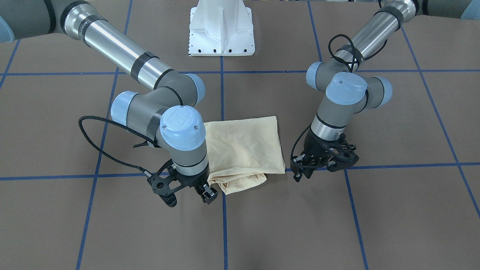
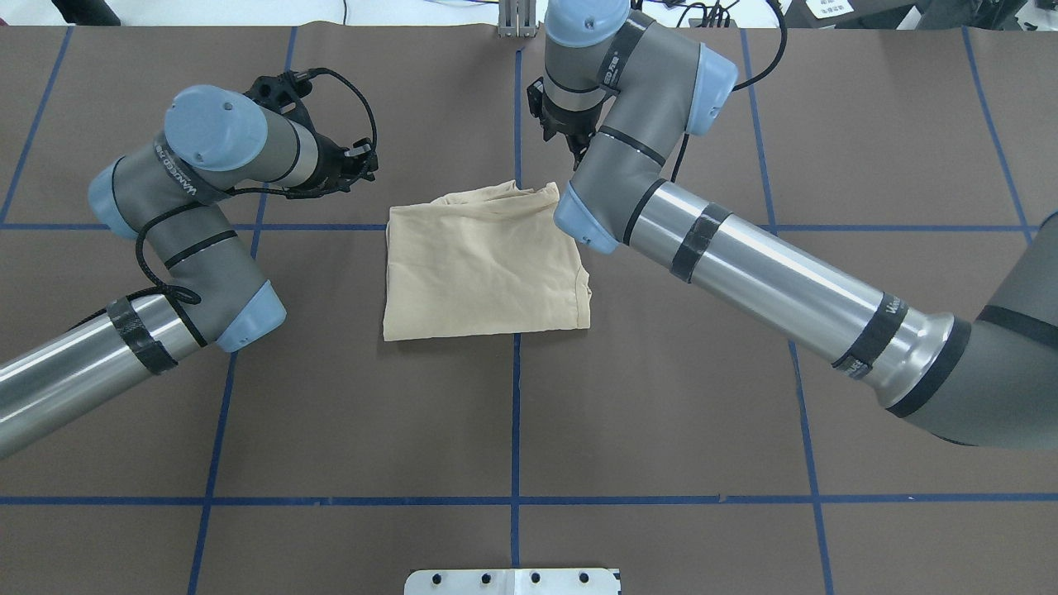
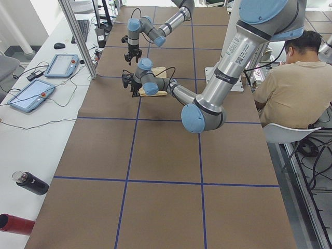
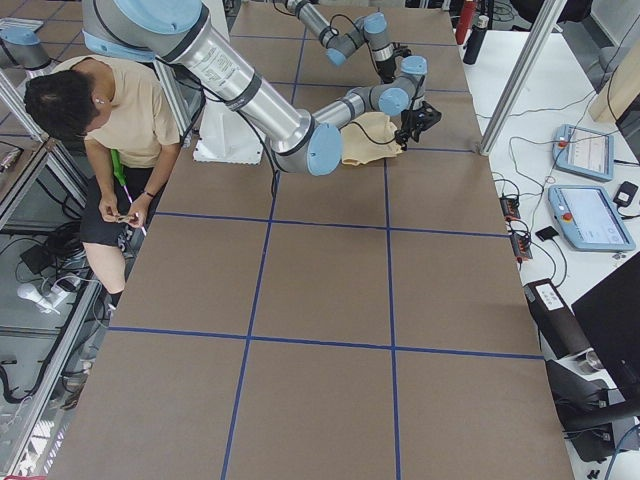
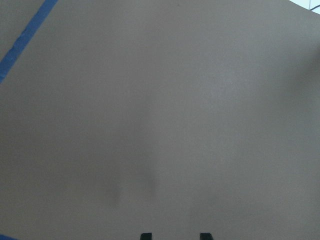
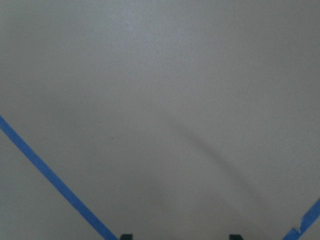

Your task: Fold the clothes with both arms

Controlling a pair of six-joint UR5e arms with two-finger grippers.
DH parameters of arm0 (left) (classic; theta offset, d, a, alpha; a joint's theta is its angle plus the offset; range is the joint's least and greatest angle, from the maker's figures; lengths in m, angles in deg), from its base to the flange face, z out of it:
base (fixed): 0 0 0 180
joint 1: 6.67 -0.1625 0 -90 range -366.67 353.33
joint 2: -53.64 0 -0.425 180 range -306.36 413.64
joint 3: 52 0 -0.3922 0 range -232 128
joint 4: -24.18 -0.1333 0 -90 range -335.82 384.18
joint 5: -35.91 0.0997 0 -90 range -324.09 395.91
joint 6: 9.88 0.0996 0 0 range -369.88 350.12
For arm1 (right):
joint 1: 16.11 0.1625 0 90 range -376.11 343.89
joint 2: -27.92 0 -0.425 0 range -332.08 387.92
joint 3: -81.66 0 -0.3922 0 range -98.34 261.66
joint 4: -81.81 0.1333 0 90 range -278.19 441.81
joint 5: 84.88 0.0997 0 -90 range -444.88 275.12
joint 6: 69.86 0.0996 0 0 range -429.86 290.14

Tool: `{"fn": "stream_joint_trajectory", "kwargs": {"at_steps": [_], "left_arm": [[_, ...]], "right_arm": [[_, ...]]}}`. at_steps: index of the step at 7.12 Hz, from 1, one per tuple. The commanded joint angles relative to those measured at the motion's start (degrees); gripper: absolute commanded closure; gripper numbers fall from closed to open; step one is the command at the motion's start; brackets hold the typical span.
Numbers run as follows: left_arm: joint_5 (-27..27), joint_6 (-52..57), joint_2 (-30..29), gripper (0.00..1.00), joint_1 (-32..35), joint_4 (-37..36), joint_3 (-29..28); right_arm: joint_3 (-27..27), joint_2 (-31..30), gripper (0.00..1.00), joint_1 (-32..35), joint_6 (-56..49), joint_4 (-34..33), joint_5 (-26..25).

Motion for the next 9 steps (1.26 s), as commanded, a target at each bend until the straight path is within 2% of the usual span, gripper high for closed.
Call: {"fn": "stream_joint_trajectory", "kwargs": {"at_steps": [1, 3, 4, 5, 6, 7, 9], "left_arm": [[-0.63, 9.16, 0.56, 0.53, 3.2, -0.03, 0.51], [-13.31, 27.06, 6.34, 0.5, 11.08, 0.14, 3.05], [-15.12, 31.33, 9.67, 0.49, 13.48, 0.14, 4.8], [-16.36, 37.9, 12.23, 0.3, 16.98, 0.05, 6.04], [-19.94, 46.67, 15.99, 0.0, 21.63, 0.14, 6.22], [-23.02, 55.98, 18.55, 0.0, 26.81, -0.12, 5.96], [-23.93, 70.86, 22.34, 0.0, 35.0, -0.83, 4.22]], "right_arm": [[2.27, -2.98, 0.0, 5.15, -8.08, -0.76, 4.89], [9.29, -13.5, 0.0, 11.82, -25.0, -0.76, 8.86], [11.58, -18.08, 0.0, 15.51, -32.57, -0.85, 10.35], [12.82, -22.74, 0.0, 20.07, -43.78, -0.85, 13.32], [13.53, -26.53, 0.0, 24.9, -53.81, -1.72, 15.53], [15.54, -29.7, 0.0, 29.39, -62.36, -4.08, 16.24], [19.58, -37.77, 0.0, 36.77, -84.56, -10.49, 16.43]]}}
